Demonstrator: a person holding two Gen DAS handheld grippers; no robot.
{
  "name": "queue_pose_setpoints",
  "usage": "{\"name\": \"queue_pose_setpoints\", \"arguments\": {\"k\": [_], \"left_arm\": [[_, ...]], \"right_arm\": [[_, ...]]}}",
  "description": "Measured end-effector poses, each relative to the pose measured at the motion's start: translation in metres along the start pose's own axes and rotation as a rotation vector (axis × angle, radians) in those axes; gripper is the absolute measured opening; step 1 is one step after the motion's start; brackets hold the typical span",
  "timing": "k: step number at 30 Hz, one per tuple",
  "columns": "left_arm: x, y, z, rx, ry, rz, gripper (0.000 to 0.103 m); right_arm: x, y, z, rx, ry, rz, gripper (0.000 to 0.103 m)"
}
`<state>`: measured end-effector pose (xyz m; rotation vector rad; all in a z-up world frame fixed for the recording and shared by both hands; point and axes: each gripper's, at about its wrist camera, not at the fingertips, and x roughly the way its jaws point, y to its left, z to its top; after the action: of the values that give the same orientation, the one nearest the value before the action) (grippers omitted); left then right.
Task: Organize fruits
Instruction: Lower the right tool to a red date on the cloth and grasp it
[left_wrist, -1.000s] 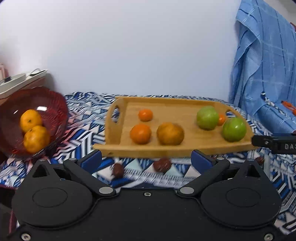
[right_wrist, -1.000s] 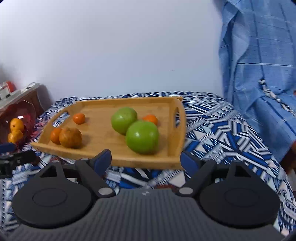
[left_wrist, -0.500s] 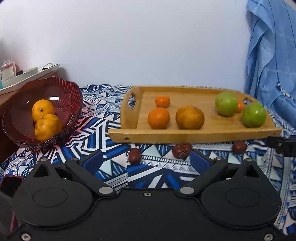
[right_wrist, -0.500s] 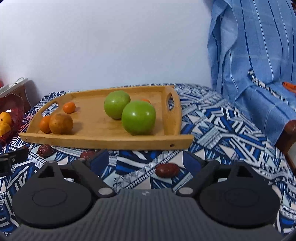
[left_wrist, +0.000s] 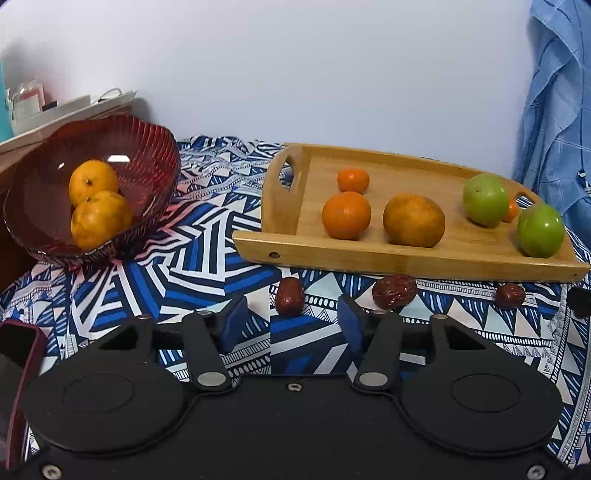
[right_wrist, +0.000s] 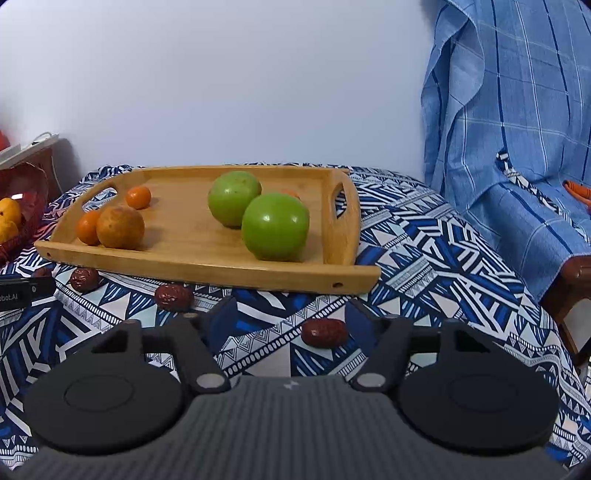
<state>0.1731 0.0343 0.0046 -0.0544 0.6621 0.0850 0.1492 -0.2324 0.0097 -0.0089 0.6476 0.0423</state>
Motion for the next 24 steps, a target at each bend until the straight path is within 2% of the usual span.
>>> {"name": "queue_pose_setpoints", "arguments": {"k": [3, 8, 20, 22, 24], "left_arm": [[0.001, 0.0, 0.0, -0.003, 0.001, 0.0, 0.046], [0.005, 0.001, 0.002, -0.021, 0.019, -0.016, 0.031], [0.005, 0.0, 0.004, -0.023, 0.012, -0.025, 0.021], [0.004, 0.0, 0.004, -0.025, 0.01, -0.026, 0.019], [0.003, 0.0, 0.004, -0.024, 0.005, -0.026, 0.018]], "right_arm": [[0.0, 0.001, 0.0, -0.013, 0.005, -0.002, 0.06], [-0.002, 0.001, -0.001, -0.024, 0.007, -0.008, 0.052], [0.005, -0.01, -0.005, 0.048, 0.071, -0.033, 0.049], [0.007, -0.012, -0.006, 0.061, 0.085, -0.028, 0.043], [0.008, -0.012, -0.006, 0.064, 0.093, -0.029, 0.032]]}}
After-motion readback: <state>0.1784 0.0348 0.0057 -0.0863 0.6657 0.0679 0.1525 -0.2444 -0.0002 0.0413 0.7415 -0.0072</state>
